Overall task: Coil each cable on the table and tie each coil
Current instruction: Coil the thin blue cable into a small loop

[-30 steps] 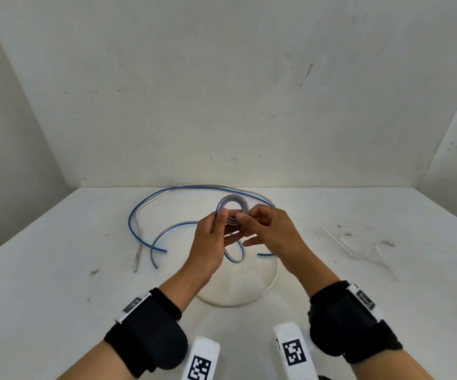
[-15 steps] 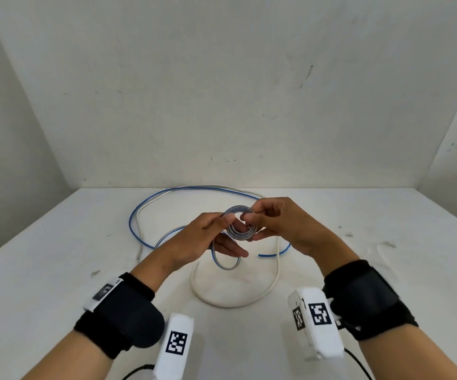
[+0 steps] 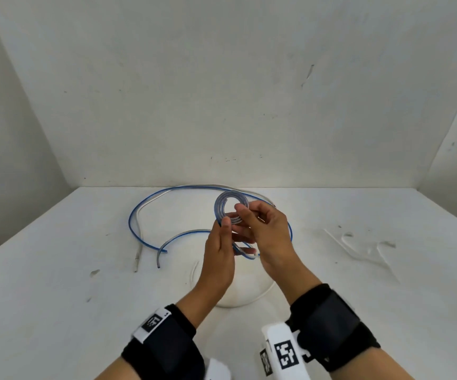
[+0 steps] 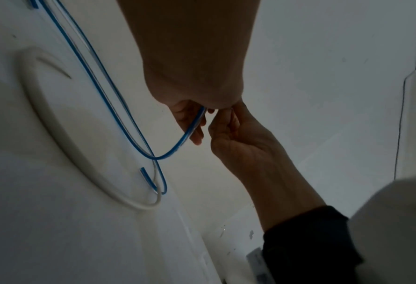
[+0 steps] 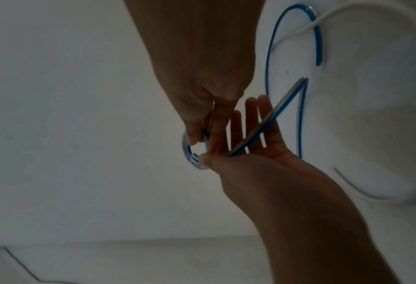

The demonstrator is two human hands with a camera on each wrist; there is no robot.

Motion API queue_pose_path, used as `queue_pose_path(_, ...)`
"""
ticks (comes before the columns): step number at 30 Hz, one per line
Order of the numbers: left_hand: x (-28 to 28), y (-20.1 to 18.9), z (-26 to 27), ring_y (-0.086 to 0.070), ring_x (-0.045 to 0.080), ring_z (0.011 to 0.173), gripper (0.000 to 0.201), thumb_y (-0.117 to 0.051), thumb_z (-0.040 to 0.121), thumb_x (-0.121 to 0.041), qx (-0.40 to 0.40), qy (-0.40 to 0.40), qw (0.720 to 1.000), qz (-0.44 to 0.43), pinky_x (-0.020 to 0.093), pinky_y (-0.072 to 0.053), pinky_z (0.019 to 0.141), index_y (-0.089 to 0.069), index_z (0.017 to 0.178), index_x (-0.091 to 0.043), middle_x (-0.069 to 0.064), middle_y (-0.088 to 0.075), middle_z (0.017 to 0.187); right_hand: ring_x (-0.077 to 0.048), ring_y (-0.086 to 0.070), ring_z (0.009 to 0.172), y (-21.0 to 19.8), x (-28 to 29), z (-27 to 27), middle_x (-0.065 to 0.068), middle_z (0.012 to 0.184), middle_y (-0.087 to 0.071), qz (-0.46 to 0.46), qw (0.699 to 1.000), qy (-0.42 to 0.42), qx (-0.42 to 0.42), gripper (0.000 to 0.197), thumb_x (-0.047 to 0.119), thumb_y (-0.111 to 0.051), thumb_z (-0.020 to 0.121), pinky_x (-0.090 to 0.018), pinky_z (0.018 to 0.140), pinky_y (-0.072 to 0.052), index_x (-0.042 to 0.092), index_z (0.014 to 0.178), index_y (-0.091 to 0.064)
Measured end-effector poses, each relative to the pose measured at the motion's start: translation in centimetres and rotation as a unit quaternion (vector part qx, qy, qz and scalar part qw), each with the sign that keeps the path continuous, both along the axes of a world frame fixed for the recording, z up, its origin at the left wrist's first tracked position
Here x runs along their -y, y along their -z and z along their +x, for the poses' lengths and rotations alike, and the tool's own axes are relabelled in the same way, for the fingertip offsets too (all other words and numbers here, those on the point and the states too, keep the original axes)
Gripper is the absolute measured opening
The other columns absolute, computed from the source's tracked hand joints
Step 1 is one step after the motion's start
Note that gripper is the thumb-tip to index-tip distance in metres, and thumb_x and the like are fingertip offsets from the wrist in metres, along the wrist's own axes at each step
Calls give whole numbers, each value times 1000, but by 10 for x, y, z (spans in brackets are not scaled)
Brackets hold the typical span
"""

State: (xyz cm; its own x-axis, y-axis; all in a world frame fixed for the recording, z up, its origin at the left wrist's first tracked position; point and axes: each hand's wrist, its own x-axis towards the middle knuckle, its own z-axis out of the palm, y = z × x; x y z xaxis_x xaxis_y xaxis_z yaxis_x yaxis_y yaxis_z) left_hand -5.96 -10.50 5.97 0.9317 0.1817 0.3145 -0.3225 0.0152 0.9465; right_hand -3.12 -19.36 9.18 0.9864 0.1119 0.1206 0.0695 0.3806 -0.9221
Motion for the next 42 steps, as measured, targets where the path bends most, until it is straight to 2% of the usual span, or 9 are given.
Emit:
queue_pose_path(2,0,-1,-1,-68,-2,73,31,-25,102,-28,-1,-4,1000,6,24,-57,56,-56,105,-29,-18,-71,76,-22,-72,67,3,-3,-5,-6,80,-75,-6,1000,5,-3,10,16,-66,90,-24,48,-52,8,86,-62)
queue_pose_path(8,-6,0,-1,-69,7,73,36,-27,103,-27,-13,-53,999,5,30,-58,50,-56,112,-8,2,-66,101,-13,-73,70,8,-7,-11,-7,86,-74,-41,999,-15,18,11,16,-64,91,-27,53,-58,8,84,-61)
queue_pose_path(11,-11,2,2,-69,13,68,34,-27,103,-27,-3,-56,998,16,31,-56,48,-57,103,-11,7,-67,91,-11,-69,63,8,-8,-9,-11,83,-71,-46,998,-16,31,13,11,-63,91,-24,58,-57,5,81,-59)
queue_pose_path(15,-21,-2,5,-62,16,52,36,-29,103,-27,-4,-45,998,50,30,-53,45,-56,96,-5,1,-63,71,-12,-53,55,8,-4,-2,-2,74,-68,-81,996,-18,32,15,16,-65,89,-20,54,-47,3,84,-59)
queue_pose_path(20,-39,-10,4,-53,15,43,38,-31,102,-24,0,-3,993,120,27,-46,40,-54,84,-1,10,-56,67,-4,-59,64,3,10,4,-3,79,-62,-137,986,-95,33,9,18,-66,89,-16,57,-49,9,90,-68)
queue_pose_path(23,-49,-14,6,-50,19,43,39,-33,102,-25,-15,25,986,166,27,-43,41,-50,78,1,9,-57,65,-12,-66,71,-5,21,10,-6,83,-65,-170,979,-104,33,21,19,-67,89,-20,56,-53,2,100,-67)
queue_pose_path(26,-55,-16,6,-48,20,41,40,-35,102,-26,-27,53,979,194,26,-40,41,-48,71,-5,3,-57,60,-16,-68,66,-13,29,14,-7,77,-68,-210,971,-107,52,20,15,-68,88,-23,58,-56,-5,91,-66)
queue_pose_path(36,-55,-28,-2,-37,17,40,44,-26,103,-29,-25,145,984,101,27,-33,46,-39,68,-8,10,-51,61,-10,-65,59,4,19,7,0,66,-68,-84,988,-123,35,18,10,-58,93,-19,63,-56,5,76,-62)
queue_pose_path(42,-45,-19,-3,-33,16,41,49,-27,95,-49,-15,83,995,53,24,-27,45,-35,66,-10,3,-44,49,-14,-68,66,7,11,5,-9,75,-67,-59,992,-95,55,16,10,-61,92,-25,69,-59,4,77,-61)
